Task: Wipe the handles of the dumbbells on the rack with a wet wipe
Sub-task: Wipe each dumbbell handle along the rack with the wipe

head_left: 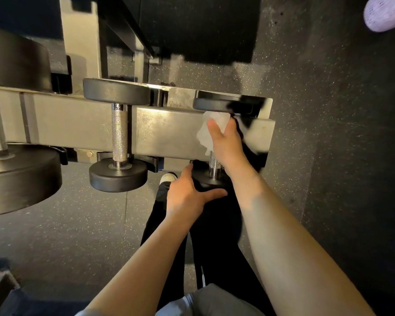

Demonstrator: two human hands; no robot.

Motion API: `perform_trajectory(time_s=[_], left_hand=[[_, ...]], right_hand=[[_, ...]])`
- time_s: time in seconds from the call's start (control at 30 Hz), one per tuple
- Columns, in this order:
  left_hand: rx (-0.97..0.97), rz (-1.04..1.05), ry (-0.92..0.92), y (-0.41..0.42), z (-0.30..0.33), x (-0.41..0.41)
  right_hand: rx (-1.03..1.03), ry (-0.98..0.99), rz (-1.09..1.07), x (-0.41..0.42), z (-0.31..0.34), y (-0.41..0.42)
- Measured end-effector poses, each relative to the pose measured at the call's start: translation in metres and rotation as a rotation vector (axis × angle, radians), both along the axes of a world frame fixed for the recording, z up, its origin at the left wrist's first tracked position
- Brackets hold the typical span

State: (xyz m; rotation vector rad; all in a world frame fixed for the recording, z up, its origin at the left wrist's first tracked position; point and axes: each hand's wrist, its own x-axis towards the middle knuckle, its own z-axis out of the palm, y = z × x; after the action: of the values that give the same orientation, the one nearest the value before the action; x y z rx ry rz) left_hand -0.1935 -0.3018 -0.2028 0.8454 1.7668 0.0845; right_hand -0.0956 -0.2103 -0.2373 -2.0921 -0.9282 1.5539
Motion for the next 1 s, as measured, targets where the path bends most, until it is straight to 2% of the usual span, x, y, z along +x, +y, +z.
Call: perform_trajectory(time_s=[0.1,0.2,0.27,0.33,0.43,0.57,0.63,0.73,0.83,0.93,1.0], left_hand=[[0.029,-0.009,-0.005,0.002,0.005,0.000],[0.022,-0.048,0.010,0.003,0.006,0.000],[0.022,-0.051,0.009,0.004,0.006,-0.001],[0.025,-0.051,0.001,0.005,0.008,0.000],[0.008,-0.036,-0.008,0.005,0.010,0.001],[0.007,-0.020,-0.008,0.004,0.010,0.005],[0.005,-0.025,-0.001,0.004,0.012,0.005],[-0.026,-0.091,-0.026,0.009,0.015,0.001],[-0.029,-0.107,-0.094,0.011,0.020,-0.012],[0.220,0.000,0.038,0.002,0.032,-0.045],[0.405,0.109,0.182,-0.008,0.039,-0.079]], right_hand=[[-0.165,-0.040,0.128,0.004,0.005,-0.020],[-0.329,-0.092,0.342,0.012,0.012,-0.028],[-0.348,-0.184,0.524,0.017,0.014,-0.027],[-0.288,-0.229,0.613,0.024,0.014,-0.029],[-0.205,-0.115,0.414,0.033,0.012,-0.034],[-0.063,-0.047,-0.037,0.015,0.010,-0.015],[-0.020,-0.012,-0.138,0.003,0.019,-0.012],[0.062,0.032,-0.171,-0.003,0.048,-0.034],[0.150,0.043,-0.086,-0.014,0.066,-0.055],[0.177,0.104,0.033,-0.039,0.060,-0.047],[0.116,0.188,0.079,-0.062,0.052,-0.033]])
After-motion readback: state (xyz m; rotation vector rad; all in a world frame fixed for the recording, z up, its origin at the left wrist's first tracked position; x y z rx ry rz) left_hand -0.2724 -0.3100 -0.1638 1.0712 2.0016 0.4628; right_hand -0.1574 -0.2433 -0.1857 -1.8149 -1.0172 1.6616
